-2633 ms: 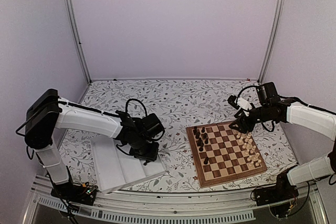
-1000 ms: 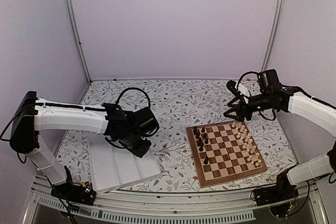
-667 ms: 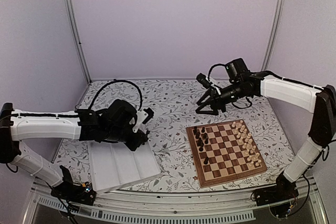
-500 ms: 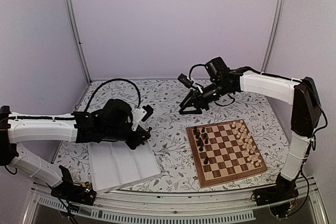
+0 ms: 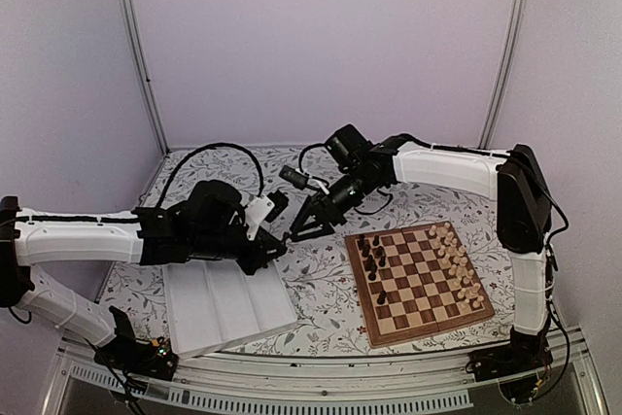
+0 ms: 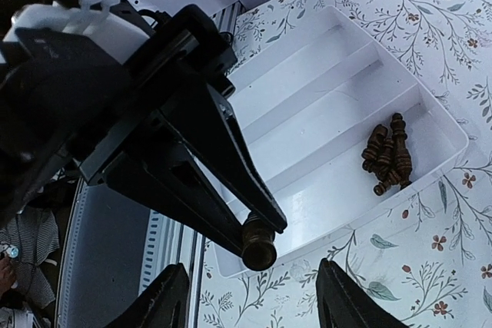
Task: Set up the chess pieces on the board
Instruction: Pick up the chess piece from the storage box, then place the chess piece on the chessboard.
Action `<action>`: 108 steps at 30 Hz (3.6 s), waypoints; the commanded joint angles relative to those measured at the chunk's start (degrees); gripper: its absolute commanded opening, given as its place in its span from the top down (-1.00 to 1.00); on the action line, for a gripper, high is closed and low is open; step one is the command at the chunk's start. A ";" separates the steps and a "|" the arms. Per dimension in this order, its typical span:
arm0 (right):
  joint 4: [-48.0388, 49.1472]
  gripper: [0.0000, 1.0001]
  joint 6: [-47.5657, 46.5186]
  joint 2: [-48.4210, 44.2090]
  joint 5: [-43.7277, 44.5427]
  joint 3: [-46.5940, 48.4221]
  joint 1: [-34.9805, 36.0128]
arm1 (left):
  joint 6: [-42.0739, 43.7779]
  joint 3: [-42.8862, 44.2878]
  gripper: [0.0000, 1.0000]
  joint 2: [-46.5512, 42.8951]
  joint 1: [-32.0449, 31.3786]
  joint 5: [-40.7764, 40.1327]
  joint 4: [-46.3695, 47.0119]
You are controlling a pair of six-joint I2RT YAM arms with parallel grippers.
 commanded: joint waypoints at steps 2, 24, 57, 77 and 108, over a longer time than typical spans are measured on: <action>-0.53 -0.16 1.29 1.32 -0.57 2.87 1.03 | 0.71 1.55 0.89 1.03 0.78 1.84 1.58; -0.64 0.94 2.30 3.15 -1.10 4.01 1.49 | 0.27 2.47 0.56 2.32 0.78 1.49 2.17; -1.32 0.99 0.73 -0.11 4.34 3.91 -2.71 | 1.87 2.59 1.00 2.35 1.19 1.56 -0.09; -0.53 0.98 -22.53 -37.70 24.84 -38.64 -3.34 | 3.85 7.54 1.00 5.38 16.84 9.05 -4.77; 4.25 0.91 -26.41 -39.26 38.28 -54.63 12.43 | 3.51 7.26 1.00 5.59 19.94 11.07 -4.97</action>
